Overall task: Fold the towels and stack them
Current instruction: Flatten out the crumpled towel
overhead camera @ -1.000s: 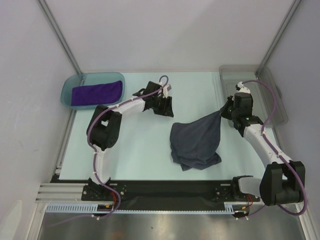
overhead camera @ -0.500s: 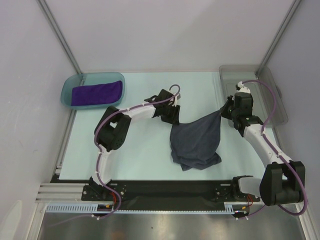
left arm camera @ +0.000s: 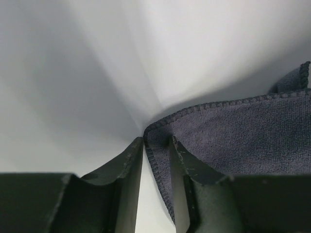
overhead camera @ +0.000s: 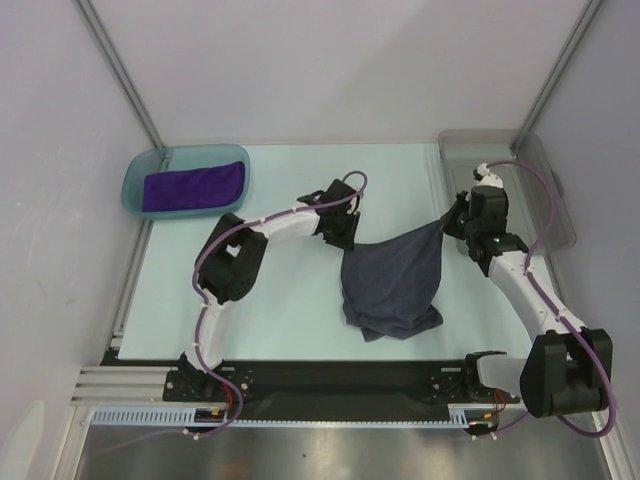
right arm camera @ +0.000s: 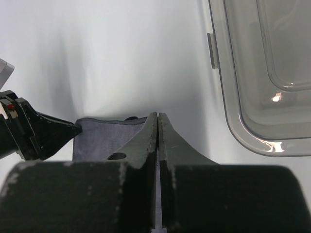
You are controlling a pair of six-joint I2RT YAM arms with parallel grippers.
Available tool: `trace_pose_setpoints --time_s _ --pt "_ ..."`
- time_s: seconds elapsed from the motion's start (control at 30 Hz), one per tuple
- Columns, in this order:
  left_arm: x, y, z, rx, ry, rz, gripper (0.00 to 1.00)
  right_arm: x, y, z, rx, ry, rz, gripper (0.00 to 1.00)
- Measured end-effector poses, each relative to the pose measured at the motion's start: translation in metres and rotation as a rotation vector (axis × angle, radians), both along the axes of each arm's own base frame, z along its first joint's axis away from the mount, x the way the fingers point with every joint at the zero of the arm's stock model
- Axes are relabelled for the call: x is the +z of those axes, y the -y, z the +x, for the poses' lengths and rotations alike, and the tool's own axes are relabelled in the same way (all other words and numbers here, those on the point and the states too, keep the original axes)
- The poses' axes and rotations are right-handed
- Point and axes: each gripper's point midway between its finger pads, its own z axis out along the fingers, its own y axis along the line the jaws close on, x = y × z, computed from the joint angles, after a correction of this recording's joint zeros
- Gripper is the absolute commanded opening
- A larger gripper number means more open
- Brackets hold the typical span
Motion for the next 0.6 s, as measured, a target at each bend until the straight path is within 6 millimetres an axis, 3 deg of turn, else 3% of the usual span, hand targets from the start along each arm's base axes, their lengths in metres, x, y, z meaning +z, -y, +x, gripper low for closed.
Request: trace_pose_setpoints --time_s 0.13,0.2,0.4,0.5,0.57,0.6 --pt "-0.001 0.002 0.002 0.001 -0.004 0.001 0.17 -0.001 -0.001 -0.002 0.002 0.004 0.010 0.00" --pt "-0.002 0.004 0.002 0.004 -0.010 -0.007 0.00 -0.001 -0.003 -0.004 0.008 0.007 0.021 0.00" --pt "0.000 0.005 0.002 0.004 -0.012 -0.015 0.00 0.000 -0.009 -0.004 0.030 0.015 0.050 0.00" --pt "0.007 -0.012 -0.004 0.017 -0.021 0.038 0.00 0.008 -0.017 -0.006 0.066 0.017 0.045 0.00" --pt "0.028 -0.028 -0.008 0.029 -0.004 0.070 0.00 0.032 -0.024 -0.003 0.093 0.055 0.034 0.00" --pt "0.049 -0.035 -0.006 0.035 0.033 0.071 0.00 0.053 -0.028 -0.002 0.108 0.098 0.031 0.00"
